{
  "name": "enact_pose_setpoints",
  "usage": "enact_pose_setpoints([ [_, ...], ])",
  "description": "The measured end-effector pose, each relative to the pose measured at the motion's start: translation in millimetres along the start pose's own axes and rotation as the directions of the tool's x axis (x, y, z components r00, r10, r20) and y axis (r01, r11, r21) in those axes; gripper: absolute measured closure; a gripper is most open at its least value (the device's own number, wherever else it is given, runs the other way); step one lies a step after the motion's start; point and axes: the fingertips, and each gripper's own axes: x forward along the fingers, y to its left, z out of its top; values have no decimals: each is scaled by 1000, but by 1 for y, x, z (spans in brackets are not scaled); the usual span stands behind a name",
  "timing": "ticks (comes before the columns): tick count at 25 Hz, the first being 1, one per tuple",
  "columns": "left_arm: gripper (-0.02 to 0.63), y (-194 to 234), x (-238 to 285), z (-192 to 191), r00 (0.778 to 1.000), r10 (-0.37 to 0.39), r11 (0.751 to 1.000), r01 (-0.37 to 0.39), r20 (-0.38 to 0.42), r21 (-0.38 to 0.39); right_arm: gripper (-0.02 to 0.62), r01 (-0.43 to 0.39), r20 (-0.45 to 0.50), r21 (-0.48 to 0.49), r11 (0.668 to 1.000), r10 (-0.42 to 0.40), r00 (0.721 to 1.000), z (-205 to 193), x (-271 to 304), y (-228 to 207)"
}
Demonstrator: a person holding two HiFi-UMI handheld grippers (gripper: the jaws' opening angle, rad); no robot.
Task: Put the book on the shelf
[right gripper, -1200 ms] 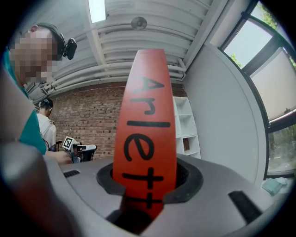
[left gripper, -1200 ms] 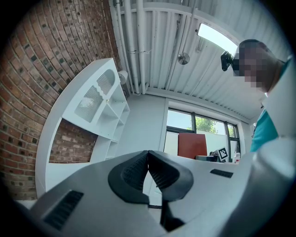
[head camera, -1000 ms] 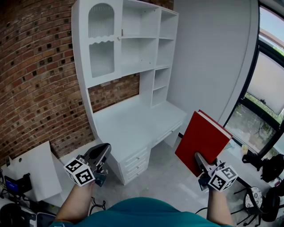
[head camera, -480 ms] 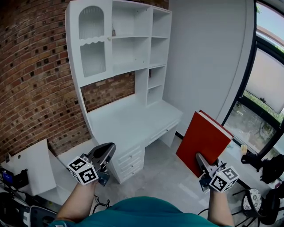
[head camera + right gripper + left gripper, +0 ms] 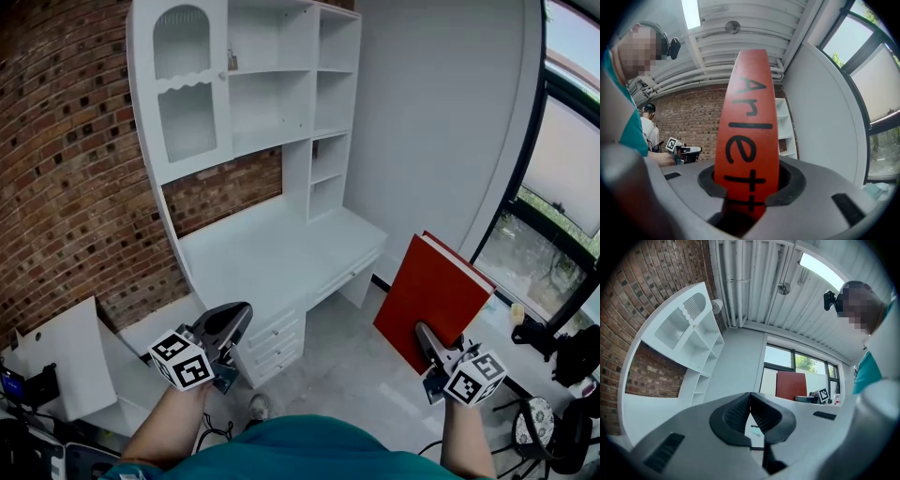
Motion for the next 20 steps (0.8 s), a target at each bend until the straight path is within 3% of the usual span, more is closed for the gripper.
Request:
enact_pose_setpoints([
  [8,591,83,31,7,998,-56,998,57,27,-30,420,42,-17,-26,999,-43,999,-3,72,-8],
  [20,591,242,92,46,991,-136,990,136,12,-42,420,90,4,-32,995,-90,996,9,244,-18],
])
